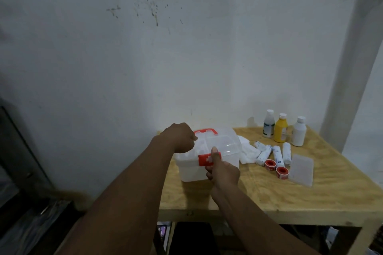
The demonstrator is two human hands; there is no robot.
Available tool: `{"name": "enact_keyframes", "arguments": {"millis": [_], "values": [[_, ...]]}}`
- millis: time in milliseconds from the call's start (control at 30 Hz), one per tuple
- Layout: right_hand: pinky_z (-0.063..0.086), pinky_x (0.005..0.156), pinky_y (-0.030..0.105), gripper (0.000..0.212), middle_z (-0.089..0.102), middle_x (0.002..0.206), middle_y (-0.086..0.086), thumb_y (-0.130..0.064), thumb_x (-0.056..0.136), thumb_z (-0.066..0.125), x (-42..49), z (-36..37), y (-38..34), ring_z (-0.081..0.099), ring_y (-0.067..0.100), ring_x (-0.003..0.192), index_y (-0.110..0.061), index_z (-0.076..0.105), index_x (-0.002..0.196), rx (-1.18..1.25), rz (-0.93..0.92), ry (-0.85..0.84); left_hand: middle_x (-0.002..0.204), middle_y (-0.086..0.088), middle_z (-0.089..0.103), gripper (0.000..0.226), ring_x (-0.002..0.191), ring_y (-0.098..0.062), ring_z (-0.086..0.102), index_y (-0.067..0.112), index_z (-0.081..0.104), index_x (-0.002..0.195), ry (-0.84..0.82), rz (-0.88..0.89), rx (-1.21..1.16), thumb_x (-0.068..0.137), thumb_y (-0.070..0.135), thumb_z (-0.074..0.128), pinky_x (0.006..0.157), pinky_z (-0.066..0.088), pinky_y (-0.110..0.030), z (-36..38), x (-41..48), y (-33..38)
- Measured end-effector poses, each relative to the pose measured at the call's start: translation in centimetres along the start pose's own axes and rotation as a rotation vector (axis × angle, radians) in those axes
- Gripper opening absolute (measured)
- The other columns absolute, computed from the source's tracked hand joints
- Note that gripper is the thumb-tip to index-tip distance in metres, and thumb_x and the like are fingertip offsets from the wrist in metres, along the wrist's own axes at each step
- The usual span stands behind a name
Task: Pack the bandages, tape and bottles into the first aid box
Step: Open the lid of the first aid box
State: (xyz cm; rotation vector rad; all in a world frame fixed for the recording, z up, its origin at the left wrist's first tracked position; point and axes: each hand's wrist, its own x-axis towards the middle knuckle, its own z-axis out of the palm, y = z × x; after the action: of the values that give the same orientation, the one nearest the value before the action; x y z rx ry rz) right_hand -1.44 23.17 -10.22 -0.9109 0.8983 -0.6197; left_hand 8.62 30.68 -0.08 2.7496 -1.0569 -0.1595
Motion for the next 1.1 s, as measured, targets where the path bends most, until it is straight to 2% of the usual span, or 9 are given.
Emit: {"name": "enact_keyframes", "arguments": {"millis": [133, 267, 367, 467, 733, 800, 900, 1000, 1100], "values": [[0.059, 0.073, 0.037, 0.025, 0.067, 0.088, 0.008, -0.036, 0.086, 0.073, -0.1, 0.1, -0.9, 0.067, 0.025, 0.082, -0.015, 0.060, 0.080, 0.009, -0.060, 0.004, 0.145, -0.001, 0.057, 0.043, 0.128, -0.022, 0.055, 0.022, 0.062, 0.137, 0.003, -0.010, -0.005, 0.095, 0.014, 0.054, 0.104, 0.045, -0.031, 0.1, -0.1, 0.1], [0.058, 0.065, 0.033, 0.025, 0.072, 0.083, 0.008, -0.036, 0.088, 0.070, -0.1, -0.3, -1.4, 0.070, 0.020, 0.068, -0.011, 0.067, 0.087, -0.144, -0.143, -0.011, 0.152, 0.002, 0.048, 0.048, 0.138, -0.023, 0.045, 0.027, 0.058, 0.139, 0.028, -0.004, -0.018, 0.091, 0.027, 0.061, 0.113, 0.038, -0.036, 0.9, -0.5, -0.3], [0.061, 0.069, 0.038, 0.021, 0.073, 0.082, 0.007, -0.032, 0.089, 0.069, -0.5, -0.8, -2.0, 0.071, 0.015, 0.061, -0.012, 0.066, 0.085, -0.223, -0.228, -0.023, 0.152, 0.002, 0.044, 0.068, 0.139, -0.029, 0.038, 0.037, 0.050, 0.142, 0.033, -0.020, -0.024, 0.077, 0.048, 0.066, 0.113, 0.038, -0.047, 1.8, -1.0, -1.2], [0.057, 0.059, 0.031, 0.018, 0.074, 0.080, 0.005, -0.031, 0.089, 0.070, -1.0, -0.9, -3.5, 0.072, 0.012, 0.056, -0.013, 0.067, 0.087, -0.249, -0.319, -0.088, 0.142, 0.005, 0.048, 0.086, 0.133, -0.030, 0.041, 0.043, 0.044, 0.143, 0.070, 0.018, -0.016, 0.063, 0.068, 0.066, 0.107, 0.043, -0.050, 2.0, -1.3, -2.2], [0.042, 0.045, 0.026, 0.019, 0.072, 0.071, 0.006, -0.027, 0.089, 0.069, -1.9, 0.1, -9.7, 0.066, 0.013, 0.052, -0.008, 0.070, 0.084, -0.233, -0.373, -0.257, 0.128, 0.005, 0.066, 0.056, 0.109, -0.016, 0.063, 0.029, 0.064, 0.128, 0.394, 0.029, -0.260, 0.077, 0.046, 0.080, 0.095, 0.053, -0.037, -1.4, -1.1, -4.2], [0.046, 0.051, 0.027, 0.018, 0.073, 0.071, 0.003, -0.027, 0.090, 0.067, -1.5, 0.4, -11.2, 0.064, 0.013, 0.057, -0.012, 0.073, 0.083, -0.306, -0.454, -0.290, 0.129, 0.007, 0.066, 0.053, 0.111, -0.016, 0.063, 0.029, 0.066, 0.127, 0.422, 0.014, -0.313, 0.079, 0.048, 0.078, 0.097, 0.052, -0.036, -2.1, -0.6, -4.2], [0.049, 0.068, 0.025, 0.020, 0.071, 0.074, -0.009, -0.027, 0.090, 0.062, 0.1, 0.6, -13.3, 0.064, 0.006, 0.073, -0.017, 0.074, 0.078, -0.463, -0.740, -0.212, 0.127, 0.005, 0.067, 0.047, 0.110, -0.016, 0.063, 0.028, 0.069, 0.122, 0.454, -0.001, -0.417, 0.081, 0.049, 0.077, 0.096, 0.050, -0.034, -3.1, 0.7, -4.3], [0.047, 0.084, 0.031, 0.012, 0.065, 0.097, -0.005, -0.030, 0.088, 0.062, 3.6, 0.8, -14.6, 0.059, 0.015, 0.097, -0.024, 0.071, 0.093, -0.616, -0.977, -0.078, 0.120, 0.003, 0.070, 0.040, 0.100, -0.012, 0.062, 0.027, 0.072, 0.118, 0.462, -0.012, -0.494, 0.083, 0.045, 0.076, 0.085, 0.045, -0.027, -3.7, 2.6, -4.7], [0.046, 0.096, 0.038, 0.029, 0.057, 0.115, -0.003, -0.040, 0.087, 0.065, 7.6, 0.9, -15.3, 0.052, 0.018, 0.110, -0.029, 0.062, 0.114, -0.749, -0.895, -0.178, 0.108, 0.003, 0.071, 0.034, 0.097, -0.011, 0.063, 0.024, 0.073, 0.116, 0.458, -0.054, -0.577, 0.086, 0.041, 0.074, 0.078, 0.044, -0.025, -4.0, 5.0, -5.3]]}}
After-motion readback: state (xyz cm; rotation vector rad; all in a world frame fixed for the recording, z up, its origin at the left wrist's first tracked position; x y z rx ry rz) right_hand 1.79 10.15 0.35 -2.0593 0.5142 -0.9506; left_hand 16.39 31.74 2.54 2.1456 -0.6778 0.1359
